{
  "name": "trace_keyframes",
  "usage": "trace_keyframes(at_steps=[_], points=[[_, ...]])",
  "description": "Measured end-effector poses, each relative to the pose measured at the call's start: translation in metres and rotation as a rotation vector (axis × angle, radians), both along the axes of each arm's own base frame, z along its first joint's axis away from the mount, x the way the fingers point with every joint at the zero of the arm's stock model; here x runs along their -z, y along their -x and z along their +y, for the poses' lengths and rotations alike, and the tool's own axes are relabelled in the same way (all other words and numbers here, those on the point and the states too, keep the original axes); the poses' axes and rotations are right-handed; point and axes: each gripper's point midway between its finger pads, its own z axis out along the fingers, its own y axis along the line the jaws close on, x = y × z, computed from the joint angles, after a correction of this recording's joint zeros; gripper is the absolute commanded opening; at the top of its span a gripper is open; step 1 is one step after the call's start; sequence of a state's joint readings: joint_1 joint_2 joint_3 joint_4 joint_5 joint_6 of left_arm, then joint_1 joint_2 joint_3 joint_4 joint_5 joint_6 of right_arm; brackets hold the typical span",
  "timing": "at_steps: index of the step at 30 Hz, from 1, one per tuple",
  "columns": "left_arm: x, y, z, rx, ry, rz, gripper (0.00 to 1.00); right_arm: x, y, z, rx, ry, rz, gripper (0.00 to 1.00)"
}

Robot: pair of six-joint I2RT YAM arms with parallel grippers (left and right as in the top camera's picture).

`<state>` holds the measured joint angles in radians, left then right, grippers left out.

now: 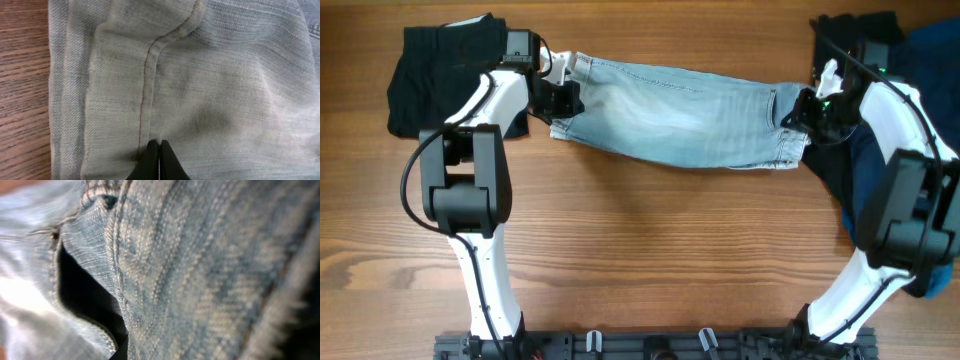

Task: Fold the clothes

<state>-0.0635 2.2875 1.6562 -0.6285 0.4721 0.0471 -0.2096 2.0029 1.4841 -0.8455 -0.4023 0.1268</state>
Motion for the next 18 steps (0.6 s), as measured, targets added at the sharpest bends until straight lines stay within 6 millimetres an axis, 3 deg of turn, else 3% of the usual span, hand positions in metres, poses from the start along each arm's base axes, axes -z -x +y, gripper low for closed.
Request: trace_keyframes(at_steps=[3, 13, 18], points=[[0.000, 0.000, -0.004, 0.009, -0.006, -0.005, 0.04, -0.018, -0.005, 0.019, -0.046, -0.003, -0.052, 0.06], [-0.001, 0.000, -0.025, 0.050, -0.015, -0.028, 0.04, -0.033, -0.025, 0.141, -0.260, -0.026, -0.194, 0.06], [-0.001, 0.001, -0.025, 0.050, -0.015, -0.027, 0.04, -0.039, -0.024, 0.183, -0.304, -0.055, -0.225, 0.04]])
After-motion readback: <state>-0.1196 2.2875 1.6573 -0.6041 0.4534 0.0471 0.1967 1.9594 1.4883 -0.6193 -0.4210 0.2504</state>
